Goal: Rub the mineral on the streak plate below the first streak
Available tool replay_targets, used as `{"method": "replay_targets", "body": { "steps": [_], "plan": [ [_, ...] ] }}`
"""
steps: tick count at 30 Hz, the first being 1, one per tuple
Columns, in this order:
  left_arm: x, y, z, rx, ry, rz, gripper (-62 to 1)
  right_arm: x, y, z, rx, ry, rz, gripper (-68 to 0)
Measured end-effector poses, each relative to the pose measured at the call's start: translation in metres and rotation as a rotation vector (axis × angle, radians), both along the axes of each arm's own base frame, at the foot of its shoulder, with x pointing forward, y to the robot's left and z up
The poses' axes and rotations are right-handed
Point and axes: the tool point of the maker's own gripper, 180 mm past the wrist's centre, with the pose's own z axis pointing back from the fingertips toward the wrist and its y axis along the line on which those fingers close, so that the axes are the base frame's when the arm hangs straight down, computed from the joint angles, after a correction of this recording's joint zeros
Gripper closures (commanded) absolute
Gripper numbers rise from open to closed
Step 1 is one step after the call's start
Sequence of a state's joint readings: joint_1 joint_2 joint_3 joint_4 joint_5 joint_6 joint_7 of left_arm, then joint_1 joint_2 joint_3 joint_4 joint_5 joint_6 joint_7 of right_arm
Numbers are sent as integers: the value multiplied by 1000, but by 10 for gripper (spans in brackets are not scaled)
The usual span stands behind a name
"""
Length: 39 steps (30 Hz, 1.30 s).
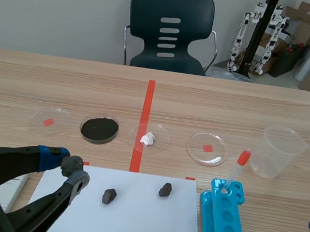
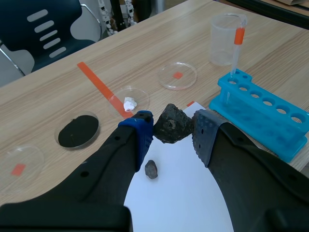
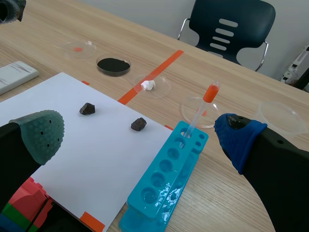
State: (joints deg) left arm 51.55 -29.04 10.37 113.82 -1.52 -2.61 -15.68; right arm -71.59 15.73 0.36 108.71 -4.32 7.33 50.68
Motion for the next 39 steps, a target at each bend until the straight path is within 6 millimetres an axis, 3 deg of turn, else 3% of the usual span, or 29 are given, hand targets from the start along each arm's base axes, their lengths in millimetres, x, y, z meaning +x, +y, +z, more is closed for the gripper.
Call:
{"method": "replay_targets", "body": {
  "steps": [30, 32, 39],
  "plan": [
    [0, 0, -1, 5, 7, 1, -100, 0, 0, 0, 0, 0, 0, -679],
    [0, 2, -9, 32, 40, 8, -100, 0, 0, 0, 0, 0, 0, -679],
    [6, 34, -78, 219, 452, 158, -100, 0, 0, 0, 0, 0, 0, -679]
  ]
}}
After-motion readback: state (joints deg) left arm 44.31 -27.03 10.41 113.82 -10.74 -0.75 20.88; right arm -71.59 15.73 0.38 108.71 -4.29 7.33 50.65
